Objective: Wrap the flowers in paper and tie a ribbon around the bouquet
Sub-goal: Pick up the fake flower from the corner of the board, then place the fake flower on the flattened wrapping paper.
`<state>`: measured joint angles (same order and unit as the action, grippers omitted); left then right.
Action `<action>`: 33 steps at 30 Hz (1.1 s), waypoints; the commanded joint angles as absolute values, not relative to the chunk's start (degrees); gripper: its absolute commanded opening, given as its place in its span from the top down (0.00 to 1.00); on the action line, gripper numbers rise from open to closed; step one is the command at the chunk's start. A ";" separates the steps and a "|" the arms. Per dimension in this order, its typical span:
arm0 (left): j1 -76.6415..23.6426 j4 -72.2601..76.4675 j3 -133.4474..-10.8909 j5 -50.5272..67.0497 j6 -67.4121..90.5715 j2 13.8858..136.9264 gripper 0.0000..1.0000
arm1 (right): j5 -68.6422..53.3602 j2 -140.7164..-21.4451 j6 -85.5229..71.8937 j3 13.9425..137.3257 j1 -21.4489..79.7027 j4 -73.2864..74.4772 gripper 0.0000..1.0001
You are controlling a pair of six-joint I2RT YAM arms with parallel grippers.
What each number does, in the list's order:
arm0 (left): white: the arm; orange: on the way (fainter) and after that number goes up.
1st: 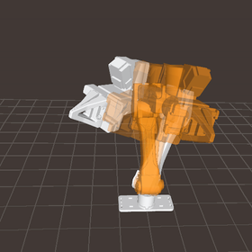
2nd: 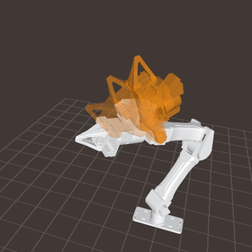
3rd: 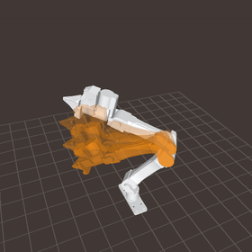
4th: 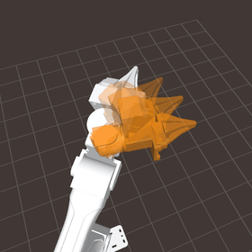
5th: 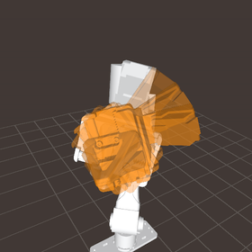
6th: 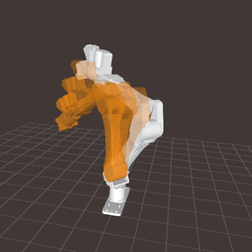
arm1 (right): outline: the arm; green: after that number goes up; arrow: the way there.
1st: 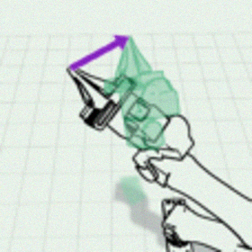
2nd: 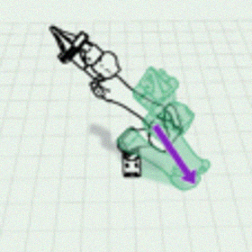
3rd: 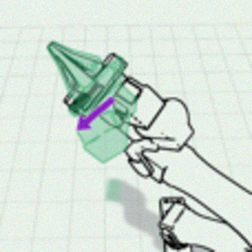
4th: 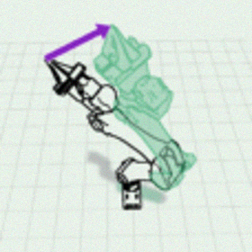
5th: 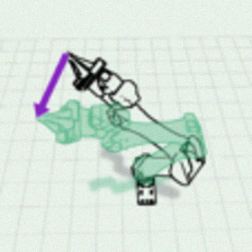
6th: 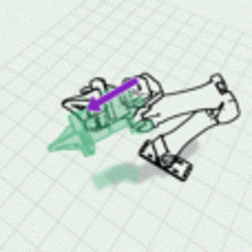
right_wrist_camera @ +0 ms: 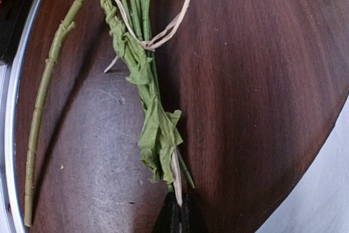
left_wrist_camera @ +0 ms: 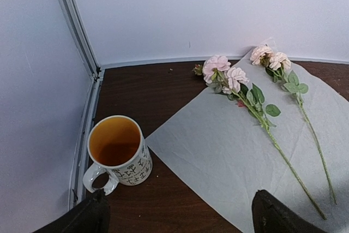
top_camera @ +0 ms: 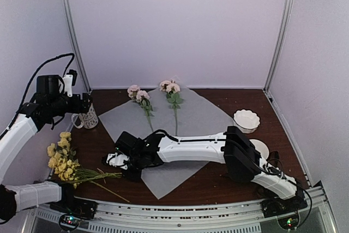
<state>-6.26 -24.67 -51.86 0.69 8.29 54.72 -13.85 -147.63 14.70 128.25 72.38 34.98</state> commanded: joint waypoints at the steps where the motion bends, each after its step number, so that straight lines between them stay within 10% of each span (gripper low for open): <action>1: -6.01 -22.80 -53.17 2.15 8.75 54.56 0.07 | -15.57 -144.55 16.25 126.33 73.49 34.46 1.00; 18: -6.00 -20.74 -51.59 1.46 8.36 51.40 0.07 | -24.99 -123.09 9.29 109.76 73.50 22.52 1.00; 33: -6.03 -20.71 -51.39 0.90 8.29 51.16 0.06 | -2.32 -104.34 10.51 87.29 63.75 38.05 1.00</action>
